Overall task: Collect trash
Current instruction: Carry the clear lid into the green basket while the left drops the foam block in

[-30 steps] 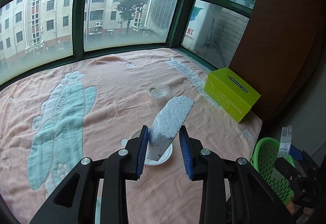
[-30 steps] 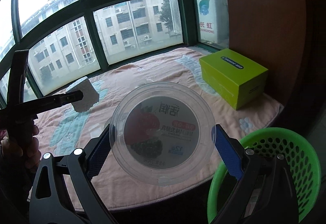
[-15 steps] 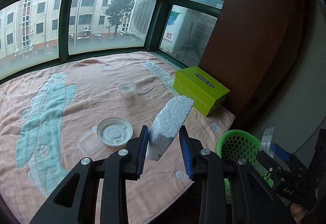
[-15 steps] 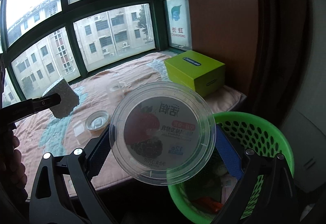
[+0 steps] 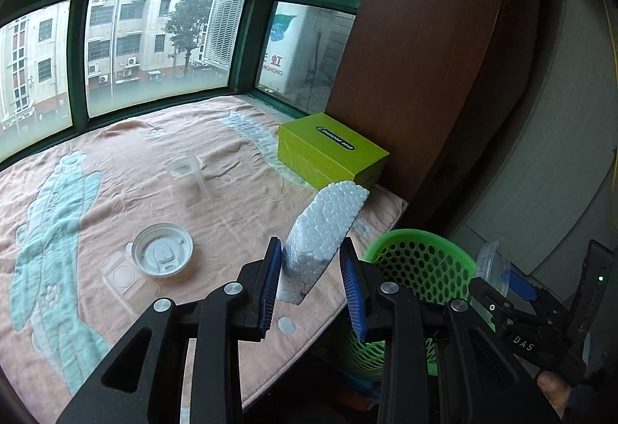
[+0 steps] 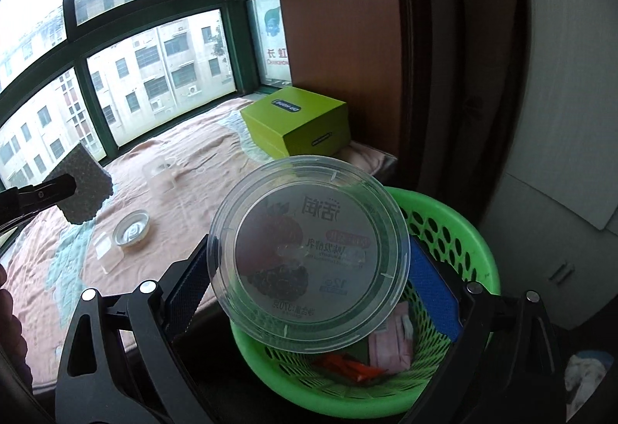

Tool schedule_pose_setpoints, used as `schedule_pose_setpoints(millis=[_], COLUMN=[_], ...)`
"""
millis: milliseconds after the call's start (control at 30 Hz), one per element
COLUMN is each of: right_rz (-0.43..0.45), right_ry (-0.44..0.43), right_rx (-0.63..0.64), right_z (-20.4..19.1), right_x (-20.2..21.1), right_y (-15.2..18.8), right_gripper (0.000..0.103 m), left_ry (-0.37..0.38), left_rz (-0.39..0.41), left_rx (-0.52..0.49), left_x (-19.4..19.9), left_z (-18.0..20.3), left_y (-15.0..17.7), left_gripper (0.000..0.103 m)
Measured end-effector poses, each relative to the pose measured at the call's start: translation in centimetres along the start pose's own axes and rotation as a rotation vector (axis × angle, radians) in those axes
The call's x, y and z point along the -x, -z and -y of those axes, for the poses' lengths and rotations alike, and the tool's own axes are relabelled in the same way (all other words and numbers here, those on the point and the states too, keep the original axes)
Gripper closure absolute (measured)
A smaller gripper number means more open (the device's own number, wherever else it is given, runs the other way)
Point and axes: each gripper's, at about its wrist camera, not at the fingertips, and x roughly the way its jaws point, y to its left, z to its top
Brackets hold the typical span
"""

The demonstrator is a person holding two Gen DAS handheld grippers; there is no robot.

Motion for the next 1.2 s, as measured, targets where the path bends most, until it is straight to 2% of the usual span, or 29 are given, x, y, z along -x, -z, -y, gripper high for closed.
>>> schedule_pose_setpoints(millis=[267, 633, 1200], right_rz=[-0.004, 0.034, 0.094], right_ry=[0.021, 0.047, 0.19], right_rx=[-0.045, -0.058, -0.108], right_z=[2.2, 3.6, 7.1], right_x=[-0.2, 1.6, 5.1], right_y=[0.3, 0.1, 0.4], right_gripper=[0.007, 0.006, 0.006], left_ry=[0.044, 0.1, 0.19], left_rz=[-0.004, -0.03, -0.103], left_rx=[-0.046, -0.096, -0.162], left_x=[-0.7, -2.4, -5.3], left_z=[2.8, 6.0, 11.3], left_y=[-0.5, -0.6, 0.4], left_gripper=[0.073, 0.073, 0.072])
